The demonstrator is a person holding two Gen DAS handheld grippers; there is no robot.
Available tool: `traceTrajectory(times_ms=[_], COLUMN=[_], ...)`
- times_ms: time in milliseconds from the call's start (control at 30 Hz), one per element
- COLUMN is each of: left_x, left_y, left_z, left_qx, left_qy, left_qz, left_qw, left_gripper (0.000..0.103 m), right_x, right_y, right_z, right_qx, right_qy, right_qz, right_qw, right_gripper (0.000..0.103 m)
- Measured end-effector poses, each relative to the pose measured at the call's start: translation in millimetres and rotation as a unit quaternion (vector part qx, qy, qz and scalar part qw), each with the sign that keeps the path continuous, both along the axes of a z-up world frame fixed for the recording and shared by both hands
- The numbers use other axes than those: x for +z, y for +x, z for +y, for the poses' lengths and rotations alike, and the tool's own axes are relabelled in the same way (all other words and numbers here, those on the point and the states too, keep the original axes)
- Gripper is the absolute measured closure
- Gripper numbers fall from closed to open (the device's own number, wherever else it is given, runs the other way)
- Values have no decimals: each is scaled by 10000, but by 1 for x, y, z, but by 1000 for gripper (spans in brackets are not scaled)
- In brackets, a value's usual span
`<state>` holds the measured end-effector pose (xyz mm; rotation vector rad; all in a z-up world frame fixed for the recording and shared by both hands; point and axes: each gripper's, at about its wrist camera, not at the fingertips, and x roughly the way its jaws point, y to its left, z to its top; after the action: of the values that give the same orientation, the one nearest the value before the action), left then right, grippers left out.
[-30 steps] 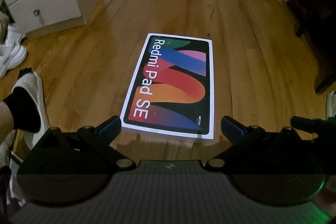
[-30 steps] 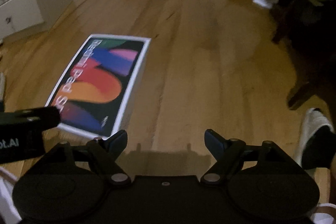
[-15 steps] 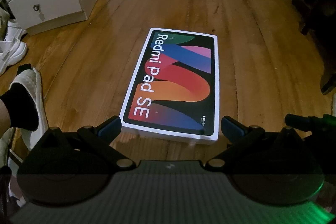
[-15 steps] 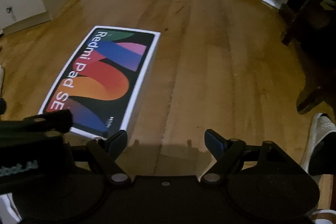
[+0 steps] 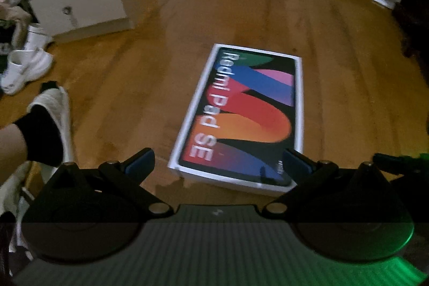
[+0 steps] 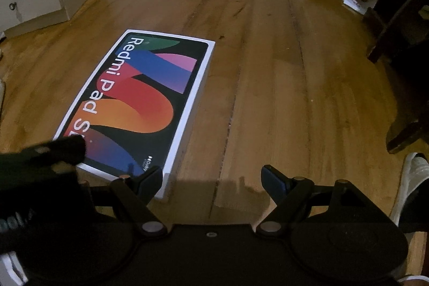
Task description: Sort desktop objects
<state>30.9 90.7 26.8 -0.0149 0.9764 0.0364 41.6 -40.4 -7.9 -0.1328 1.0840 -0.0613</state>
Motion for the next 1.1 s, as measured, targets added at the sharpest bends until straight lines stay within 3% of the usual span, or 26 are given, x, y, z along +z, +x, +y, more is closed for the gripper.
traceTrajectory(times_ms=[267,767,1100], left_x=[-6,-8,-11], left_y=[3,2,4], left_z=[4,15,14], left_qx=[47,201,177], left_qy=[-145,-500,-520], left_qz=[208,149,226], left_qw=[9997,9984,9982], left_gripper=[0,0,0], right_x=[3,14,13], right_y=[-2,-3,-3], right_z=[5,6,11], right_qx=[83,214,305], right_qy=[-230,-243,-310], right_qz=[-60,-239,-262], right_qw=[9997,9992,9987], right_gripper=[18,18,18])
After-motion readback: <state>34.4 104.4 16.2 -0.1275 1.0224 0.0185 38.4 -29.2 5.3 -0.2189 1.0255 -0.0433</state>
